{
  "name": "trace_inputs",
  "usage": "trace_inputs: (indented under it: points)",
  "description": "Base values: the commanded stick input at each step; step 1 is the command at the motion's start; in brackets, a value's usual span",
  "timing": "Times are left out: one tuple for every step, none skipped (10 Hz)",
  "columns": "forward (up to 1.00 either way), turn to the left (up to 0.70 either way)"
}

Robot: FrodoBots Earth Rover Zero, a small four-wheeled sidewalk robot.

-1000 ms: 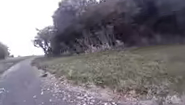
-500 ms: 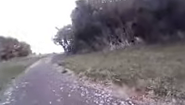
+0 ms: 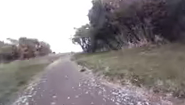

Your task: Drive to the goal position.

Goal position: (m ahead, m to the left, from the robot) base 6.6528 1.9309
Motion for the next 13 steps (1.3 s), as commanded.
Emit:
trace_inputs:
  points:
    - [0.00, 1.00]
    - [0.00, 0.31]
    - [0.00, 0.13]
    - [0.06, 0.00]
    - [0.15, 0.00]
    - [0.79, 0.00]
    - [0.89, 0.00]
    - [0.99, 0.00]
    - [1.00, 0.00]
    - [1.00, 0.00]
    - [1.00, 0.00]
    - [1.00, 0.00]
    - [1.00, 0.00]
